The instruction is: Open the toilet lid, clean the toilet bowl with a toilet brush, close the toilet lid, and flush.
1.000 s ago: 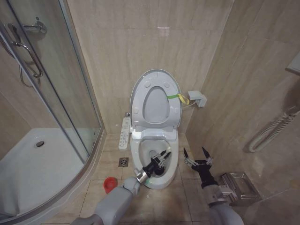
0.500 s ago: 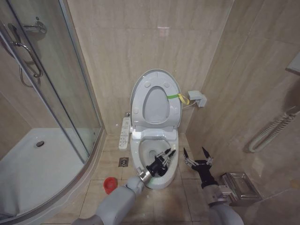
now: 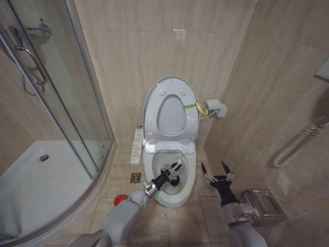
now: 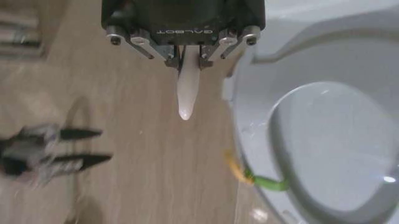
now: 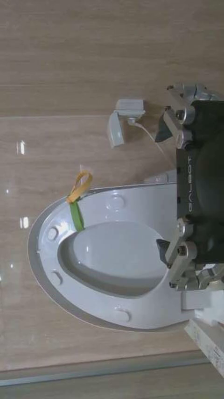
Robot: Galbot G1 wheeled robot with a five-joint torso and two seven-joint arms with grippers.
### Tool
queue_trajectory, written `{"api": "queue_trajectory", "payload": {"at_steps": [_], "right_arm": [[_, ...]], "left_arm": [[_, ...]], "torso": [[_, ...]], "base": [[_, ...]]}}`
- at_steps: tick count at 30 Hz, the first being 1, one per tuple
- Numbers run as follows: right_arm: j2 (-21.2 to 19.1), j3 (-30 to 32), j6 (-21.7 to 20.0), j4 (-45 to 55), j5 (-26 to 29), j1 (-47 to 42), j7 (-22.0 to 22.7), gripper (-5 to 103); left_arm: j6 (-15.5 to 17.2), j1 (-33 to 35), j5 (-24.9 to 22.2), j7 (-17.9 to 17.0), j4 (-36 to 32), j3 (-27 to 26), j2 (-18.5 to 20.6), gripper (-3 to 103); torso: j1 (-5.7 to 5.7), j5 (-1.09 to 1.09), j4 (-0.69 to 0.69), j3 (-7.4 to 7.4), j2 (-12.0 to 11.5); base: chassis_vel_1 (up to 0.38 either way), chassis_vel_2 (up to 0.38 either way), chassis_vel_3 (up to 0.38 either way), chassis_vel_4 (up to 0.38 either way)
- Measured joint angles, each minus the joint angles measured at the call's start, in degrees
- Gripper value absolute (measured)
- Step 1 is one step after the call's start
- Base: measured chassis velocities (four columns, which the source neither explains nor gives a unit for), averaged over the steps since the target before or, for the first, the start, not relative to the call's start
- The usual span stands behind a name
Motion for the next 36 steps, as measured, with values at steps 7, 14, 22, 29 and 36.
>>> {"api": "queue_trajectory", "payload": {"at_steps": [7,14,22,29,36], "right_arm": [[0.0,0.0,0.0,0.0,0.0,0.0,0.0,100],[0.0,0.0,0.0,0.0,0.0,0.0,0.0,100],[0.0,0.0,0.0,0.0,0.0,0.0,0.0,100],[0.0,0.0,0.0,0.0,0.0,0.0,0.0,100],[0.0,0.0,0.0,0.0,0.0,0.0,0.0,100]], "left_arm": [[-0.1,2.0,-3.5,0.7,-3.5,3.2,-1.0,20],[-0.1,0.0,1.1,0.0,3.6,0.5,-1.3,20],[0.0,-0.1,2.9,-1.0,2.6,-1.5,-0.5,20],[0.0,3.1,-2.6,-1.3,-6.0,2.7,0.1,20],[-0.1,2.2,-1.0,-1.5,-1.6,1.9,-0.4,20]], "torso": [[0.00,0.00,0.00,0.00,0.0],[-0.01,-0.01,0.00,-0.01,0.0],[0.00,0.01,0.02,0.00,0.0],[-0.01,0.00,0.00,0.00,0.0],[-0.01,0.00,0.00,0.00,0.0]], "base": [[0.000,0.000,0.000,0.000],[0.000,0.000,0.000,0.000],[0.000,0.000,0.000,0.000],[0.000,0.000,0.000,0.000],[0.000,0.000,0.000,0.000]]}}
